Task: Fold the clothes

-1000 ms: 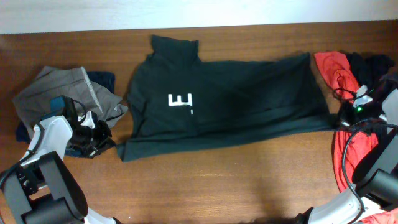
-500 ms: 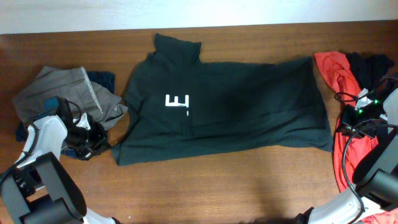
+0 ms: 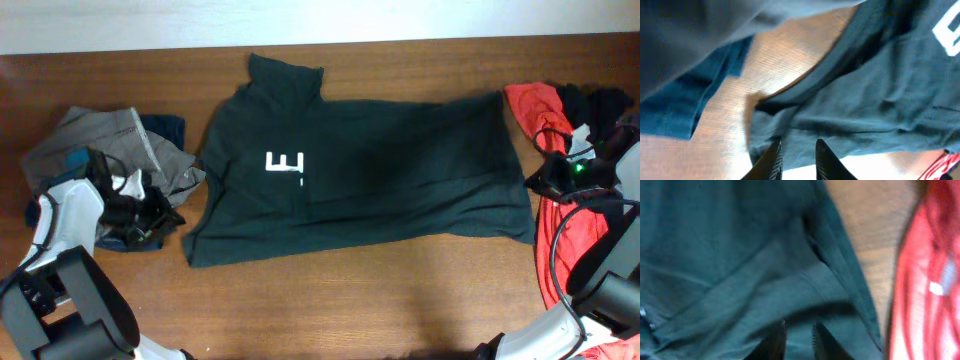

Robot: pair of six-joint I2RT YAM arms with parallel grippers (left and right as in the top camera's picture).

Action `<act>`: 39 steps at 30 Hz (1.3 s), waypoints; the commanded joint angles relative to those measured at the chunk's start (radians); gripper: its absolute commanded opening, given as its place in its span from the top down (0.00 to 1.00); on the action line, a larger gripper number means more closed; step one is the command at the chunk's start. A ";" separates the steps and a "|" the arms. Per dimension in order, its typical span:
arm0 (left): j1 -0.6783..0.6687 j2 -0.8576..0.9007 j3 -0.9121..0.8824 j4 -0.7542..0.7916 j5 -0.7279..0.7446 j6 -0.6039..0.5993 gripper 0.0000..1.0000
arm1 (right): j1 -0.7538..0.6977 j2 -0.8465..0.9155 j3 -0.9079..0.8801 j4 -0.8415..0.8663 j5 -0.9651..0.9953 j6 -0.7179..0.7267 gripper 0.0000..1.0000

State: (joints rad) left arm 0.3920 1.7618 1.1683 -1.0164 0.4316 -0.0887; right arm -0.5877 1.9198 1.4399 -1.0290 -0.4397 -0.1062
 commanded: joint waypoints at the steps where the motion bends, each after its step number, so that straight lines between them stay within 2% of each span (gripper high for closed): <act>1: -0.055 -0.020 0.067 -0.003 0.089 0.151 0.79 | 0.053 0.000 0.010 0.008 -0.060 0.004 0.83; 5: -0.146 -0.022 0.084 0.020 0.078 0.175 0.94 | 0.127 0.002 -0.018 0.040 0.118 0.113 0.91; 8: -0.232 -0.022 0.085 0.060 -0.012 0.191 0.99 | 0.174 0.003 -0.072 0.080 0.187 0.179 0.94; 12: -0.272 -0.026 0.100 0.045 -0.099 0.161 0.98 | 0.186 0.006 -0.135 0.111 0.195 0.194 0.95; 15: -0.271 -0.040 0.116 0.037 -0.087 0.161 0.94 | 0.182 0.006 -0.188 0.138 0.209 0.194 0.95; 22: -0.272 -0.109 0.164 0.034 -0.088 0.161 0.92 | 0.150 0.006 -0.295 0.159 0.300 0.279 0.96; 29: -0.272 -0.190 0.211 -0.006 -0.089 0.161 0.87 | 0.092 -0.056 -0.304 0.032 0.576 0.421 0.96; 31: -0.272 -0.211 0.215 -0.006 -0.088 0.161 0.82 | 0.080 -0.103 -0.304 0.001 0.599 0.446 0.96; 33: -0.272 -0.228 0.215 -0.003 -0.088 0.161 0.75 | 0.077 -0.163 -0.304 -0.015 0.578 0.451 0.96; 34: -0.272 -0.233 0.215 0.002 -0.088 0.161 0.71 | 0.080 -0.196 -0.304 -0.008 0.527 0.404 0.95; 36: -0.272 -0.237 0.215 0.015 -0.082 0.162 0.68 | 0.091 -0.254 -0.303 0.015 0.381 0.268 0.89; 39: -0.279 -0.236 0.215 0.058 -0.034 0.175 0.67 | 0.098 -0.323 -0.289 0.027 0.183 0.181 0.77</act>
State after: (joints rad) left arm 0.1169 1.5425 1.3670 -0.9852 0.3534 0.0647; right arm -0.5045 1.6691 1.1313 -1.0080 -0.0528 0.1936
